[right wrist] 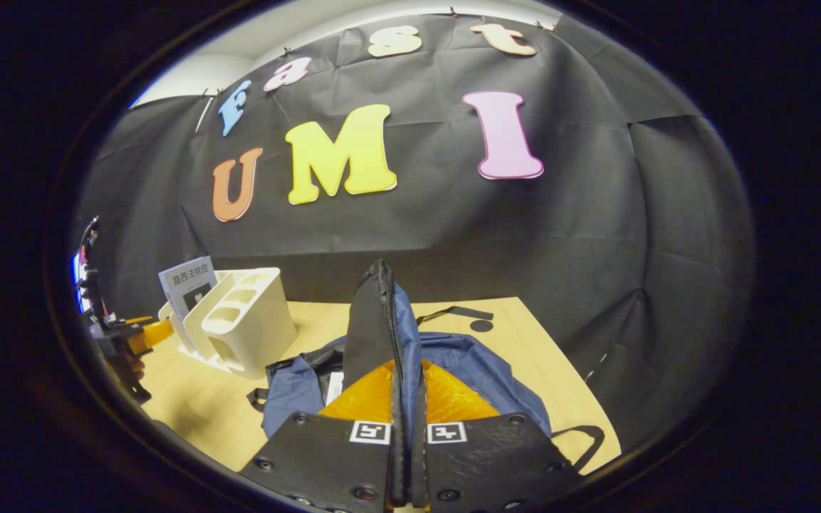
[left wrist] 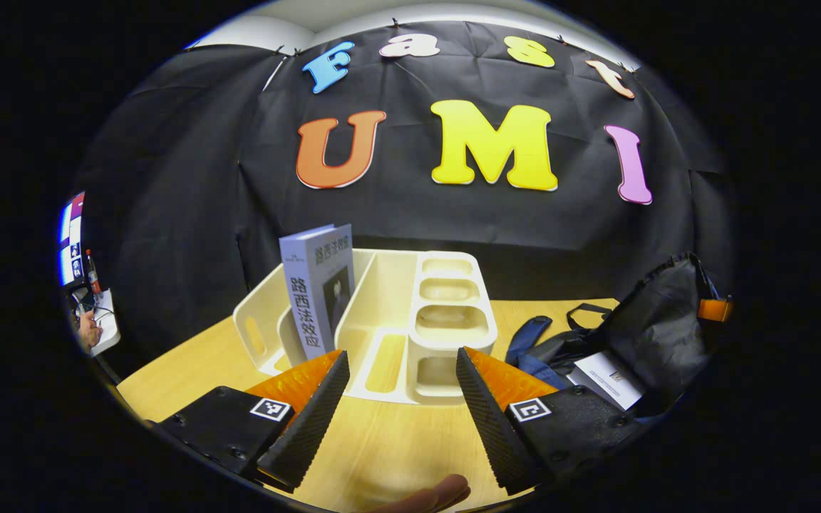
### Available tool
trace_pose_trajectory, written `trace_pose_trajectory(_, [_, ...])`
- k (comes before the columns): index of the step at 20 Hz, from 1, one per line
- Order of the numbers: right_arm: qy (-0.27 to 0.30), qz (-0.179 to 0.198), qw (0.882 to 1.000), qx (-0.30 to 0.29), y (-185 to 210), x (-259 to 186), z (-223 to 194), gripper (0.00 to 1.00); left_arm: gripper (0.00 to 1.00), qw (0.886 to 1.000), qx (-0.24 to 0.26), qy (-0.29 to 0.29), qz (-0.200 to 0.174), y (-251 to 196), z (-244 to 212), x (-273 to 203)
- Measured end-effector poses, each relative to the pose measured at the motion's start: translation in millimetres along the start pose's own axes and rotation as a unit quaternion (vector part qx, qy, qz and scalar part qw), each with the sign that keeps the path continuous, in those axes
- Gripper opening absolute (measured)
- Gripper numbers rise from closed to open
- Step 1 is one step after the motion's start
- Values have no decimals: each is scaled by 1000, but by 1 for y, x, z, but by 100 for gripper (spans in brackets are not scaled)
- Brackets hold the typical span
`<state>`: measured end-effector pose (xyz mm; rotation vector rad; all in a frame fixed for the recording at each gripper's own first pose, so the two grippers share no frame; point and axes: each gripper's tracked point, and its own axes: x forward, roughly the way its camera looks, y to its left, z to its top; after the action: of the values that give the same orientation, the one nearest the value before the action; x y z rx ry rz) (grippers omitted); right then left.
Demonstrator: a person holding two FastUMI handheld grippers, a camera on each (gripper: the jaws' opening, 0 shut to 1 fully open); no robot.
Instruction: Open the schoolbag, grab two books from the bookshelf and put them into the schoolbag.
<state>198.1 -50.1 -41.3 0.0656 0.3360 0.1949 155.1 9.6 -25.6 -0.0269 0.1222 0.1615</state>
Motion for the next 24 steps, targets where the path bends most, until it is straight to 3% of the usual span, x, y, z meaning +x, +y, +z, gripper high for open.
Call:
trace_pose_trajectory(6, [-11, -20, 1000, -1, -4, 2, 3, 4, 95, 999, 0, -27, 34, 57, 37, 9])
trace_pose_trajectory(12, [-18, 0, 1000, -7, 6, 1, 4, 4, 94, 999, 18, -37, 23, 75, 87, 46])
trace_pose_trajectory(15, [-15, 20, 1000, -1, 12, 0, 3, 7, 94, 999, 34, -26, 8, 71, 103, 71])
trace_pose_trajectory(16, [-15, 21, 1000, 2, 10, 2, 4, 4, 84, 999, 41, -17, 9, 73, 104, 82])
trace_pose_trajectory(17, [-13, 21, 1000, 6, 6, 3, 3, 4, 92, 999, 47, -4, 6, 73, 105, 93])
trace_pose_trajectory(24, [5, 19, 1000, 20, -3, 10, -6, 4, 89, 996, 66, 55, 12, 88, 115, 159])
